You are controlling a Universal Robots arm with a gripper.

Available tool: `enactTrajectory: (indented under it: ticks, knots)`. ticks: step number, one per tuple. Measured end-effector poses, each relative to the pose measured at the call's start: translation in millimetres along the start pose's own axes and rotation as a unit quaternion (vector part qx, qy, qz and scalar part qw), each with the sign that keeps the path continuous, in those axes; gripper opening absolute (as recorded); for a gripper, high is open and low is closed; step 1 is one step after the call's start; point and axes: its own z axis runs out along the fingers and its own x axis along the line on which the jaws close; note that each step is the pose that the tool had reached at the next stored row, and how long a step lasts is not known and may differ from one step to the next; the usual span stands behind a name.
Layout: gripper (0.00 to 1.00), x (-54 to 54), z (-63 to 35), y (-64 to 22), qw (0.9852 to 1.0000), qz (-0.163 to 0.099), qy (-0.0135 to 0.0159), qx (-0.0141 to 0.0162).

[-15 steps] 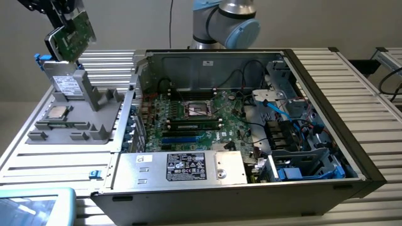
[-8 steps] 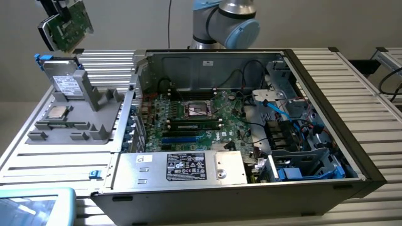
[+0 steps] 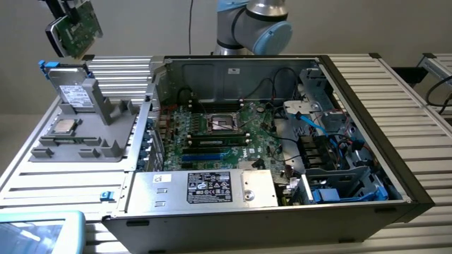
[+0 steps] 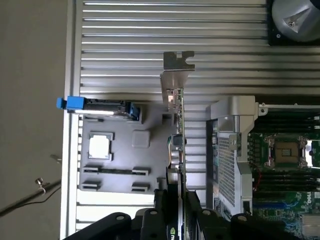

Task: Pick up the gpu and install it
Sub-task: 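Pick up the gpu and move the gpu toward the slot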

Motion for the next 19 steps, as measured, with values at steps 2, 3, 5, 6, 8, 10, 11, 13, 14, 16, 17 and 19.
enactTrajectory:
  ticks: [2, 3, 5, 6, 8, 10, 11, 13, 14, 16, 17, 19]
  knots:
    - [0.28, 0.0, -0.1, 0.0, 0.9998, -0.018, 0.0011, -0.0003]
    - [0.28, 0.0, 0.0, 0.0, 0.9996, -0.027, 0.0015, -0.0005]
    - [0.28, -0.1, -0.1, 0.0, 0.999, -0.045, 0.0025, -0.0008]
    - [0.28, 0.0, -0.1, 0.0, 0.9985, -0.054, 0.003, -0.0009]
    - [0.28, -0.1, -0.1, 0.0, 0.9973, -0.073, 0.0041, -0.0013]
    - [0.28, -0.1, 0.1, 0.0, 0.9959, -0.091, 0.0049, -0.0016]
    - [0.28, 0.0, 0.1, 0.0, 0.995, -0.1, 0.0055, -0.0017]
    - [0.28, 0.0, 0.2, 0.0, 0.993, -0.118, 0.0064, -0.0021]
    - [0.28, 0.0, 0.2, 0.0, 0.9919, -0.127, 0.0069, -0.0022]
    - [0.28, 0.0, 0.3, 0.0, 0.9895, -0.144, 0.0079, -0.0026]
    - [0.28, 0.0, 0.3, 0.0, 0.9881, -0.153, 0.0084, -0.0027]
    - [0.28, 0.0, 0.5, 0.0, 0.9851, -0.172, 0.0094, -0.0031]
